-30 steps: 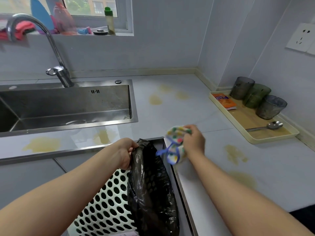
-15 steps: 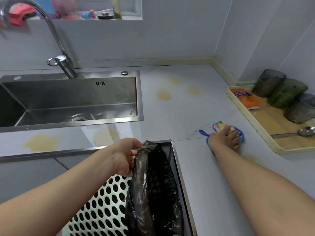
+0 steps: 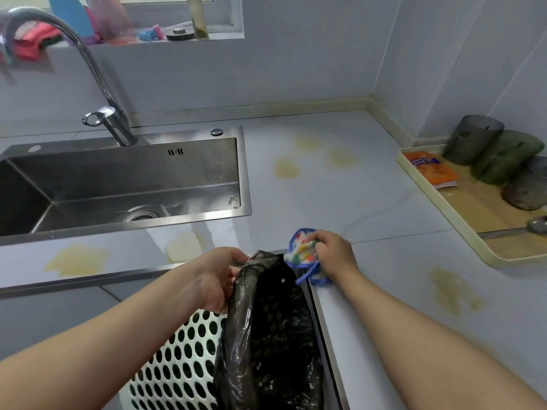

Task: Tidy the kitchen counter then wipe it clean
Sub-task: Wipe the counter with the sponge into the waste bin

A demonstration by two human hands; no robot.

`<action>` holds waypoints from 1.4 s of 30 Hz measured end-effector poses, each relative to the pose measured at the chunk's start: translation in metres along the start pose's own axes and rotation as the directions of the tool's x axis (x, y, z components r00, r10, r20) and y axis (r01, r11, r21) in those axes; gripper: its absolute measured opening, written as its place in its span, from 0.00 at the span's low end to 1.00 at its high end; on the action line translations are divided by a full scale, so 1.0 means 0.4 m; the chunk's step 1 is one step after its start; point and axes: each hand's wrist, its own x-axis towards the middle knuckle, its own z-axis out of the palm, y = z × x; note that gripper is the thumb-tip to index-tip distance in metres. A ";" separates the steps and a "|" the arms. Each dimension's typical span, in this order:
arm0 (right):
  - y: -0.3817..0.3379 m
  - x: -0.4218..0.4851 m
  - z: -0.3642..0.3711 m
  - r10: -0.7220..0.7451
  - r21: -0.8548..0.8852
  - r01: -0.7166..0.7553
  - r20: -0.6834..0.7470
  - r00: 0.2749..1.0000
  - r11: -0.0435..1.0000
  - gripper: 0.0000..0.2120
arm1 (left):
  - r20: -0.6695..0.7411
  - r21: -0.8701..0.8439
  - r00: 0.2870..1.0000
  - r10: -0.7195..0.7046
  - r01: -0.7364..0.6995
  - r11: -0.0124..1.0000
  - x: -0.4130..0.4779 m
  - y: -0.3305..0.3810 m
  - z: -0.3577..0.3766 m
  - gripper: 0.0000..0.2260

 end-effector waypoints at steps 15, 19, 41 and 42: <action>-0.011 -0.136 -0.002 0.206 0.025 -0.209 -0.329 0.922 0.978 0.15 | -0.042 0.090 0.994 0.104 -0.100 0.991 0.028 -0.043 -0.055 0.12; 0.013 -0.174 0.057 0.090 -0.391 -0.160 -0.192 0.977 0.906 0.23 | -0.024 0.084 0.996 0.088 -0.085 0.993 0.027 -0.056 -0.076 0.09; -0.005 -0.301 0.193 0.076 -0.130 -0.083 -0.055 0.996 0.988 0.17 | 0.039 0.070 0.999 0.037 -0.039 0.997 -0.011 -0.111 -0.109 0.09; -0.005 -0.302 0.179 0.089 -0.155 -0.096 -0.052 0.995 0.983 0.16 | 0.051 0.064 0.998 0.039 -0.043 0.997 -0.013 -0.117 -0.113 0.08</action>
